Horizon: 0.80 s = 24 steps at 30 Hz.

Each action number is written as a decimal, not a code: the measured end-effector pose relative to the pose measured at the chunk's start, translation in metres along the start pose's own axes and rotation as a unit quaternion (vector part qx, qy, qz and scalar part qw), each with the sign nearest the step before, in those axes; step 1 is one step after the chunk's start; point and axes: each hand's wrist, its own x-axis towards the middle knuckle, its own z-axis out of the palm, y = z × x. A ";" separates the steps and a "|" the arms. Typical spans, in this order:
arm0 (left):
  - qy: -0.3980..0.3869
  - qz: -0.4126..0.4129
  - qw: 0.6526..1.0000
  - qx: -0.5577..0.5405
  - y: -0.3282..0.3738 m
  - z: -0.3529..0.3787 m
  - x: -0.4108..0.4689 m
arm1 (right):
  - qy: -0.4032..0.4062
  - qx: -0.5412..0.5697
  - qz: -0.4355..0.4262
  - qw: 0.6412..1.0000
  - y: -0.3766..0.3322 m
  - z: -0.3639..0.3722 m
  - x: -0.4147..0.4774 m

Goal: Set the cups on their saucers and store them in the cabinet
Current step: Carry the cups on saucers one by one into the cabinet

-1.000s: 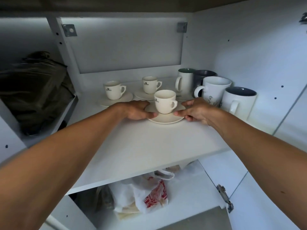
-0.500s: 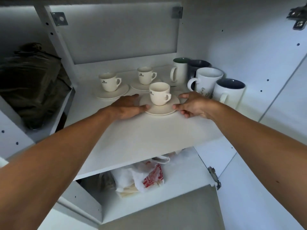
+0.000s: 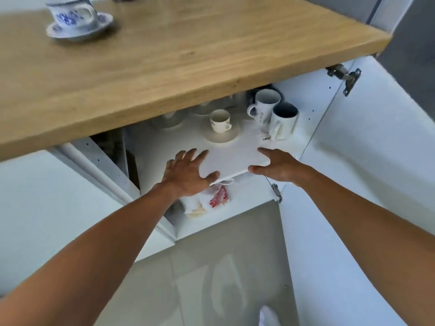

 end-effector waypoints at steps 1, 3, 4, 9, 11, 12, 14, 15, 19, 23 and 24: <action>-0.003 0.002 1.000 0.005 0.003 -0.005 -0.014 | -0.002 -0.030 0.000 1.000 -0.002 -0.002 -0.018; -0.002 0.010 1.000 0.015 0.011 -0.018 -0.043 | -0.013 -0.071 0.007 0.997 -0.002 -0.006 -0.055; 0.002 0.016 1.000 0.016 0.016 -0.024 -0.056 | -0.020 -0.081 0.015 0.996 -0.002 -0.008 -0.071; 0.014 0.029 0.999 -0.003 0.039 -0.058 -0.112 | -0.035 -0.101 0.032 0.994 -0.004 -0.032 -0.144; 0.026 0.027 0.999 -0.010 0.049 -0.077 -0.132 | -0.035 -0.120 0.029 0.992 -0.008 -0.044 -0.165; 0.033 0.022 0.999 -0.015 0.054 -0.088 -0.143 | -0.035 -0.130 0.025 0.991 -0.011 -0.051 -0.177; 0.048 0.007 0.998 -0.033 0.062 -0.112 -0.163 | -0.035 -0.143 0.009 0.989 -0.020 -0.065 -0.197; 0.056 0.000 0.998 -0.039 0.064 -0.124 -0.172 | -0.037 -0.148 0.000 0.988 -0.025 -0.074 -0.206; 0.074 -0.011 0.996 -0.048 0.067 -0.170 -0.189 | -0.040 -0.172 -0.030 0.984 -0.054 -0.114 -0.231; 0.089 -0.018 0.994 -0.066 0.060 -0.211 -0.189 | -0.030 -0.200 -0.049 0.978 -0.086 -0.146 -0.237; 0.092 -0.019 0.993 -0.068 0.056 -0.220 -0.187 | -0.028 -0.203 -0.052 0.977 -0.093 -0.152 -0.233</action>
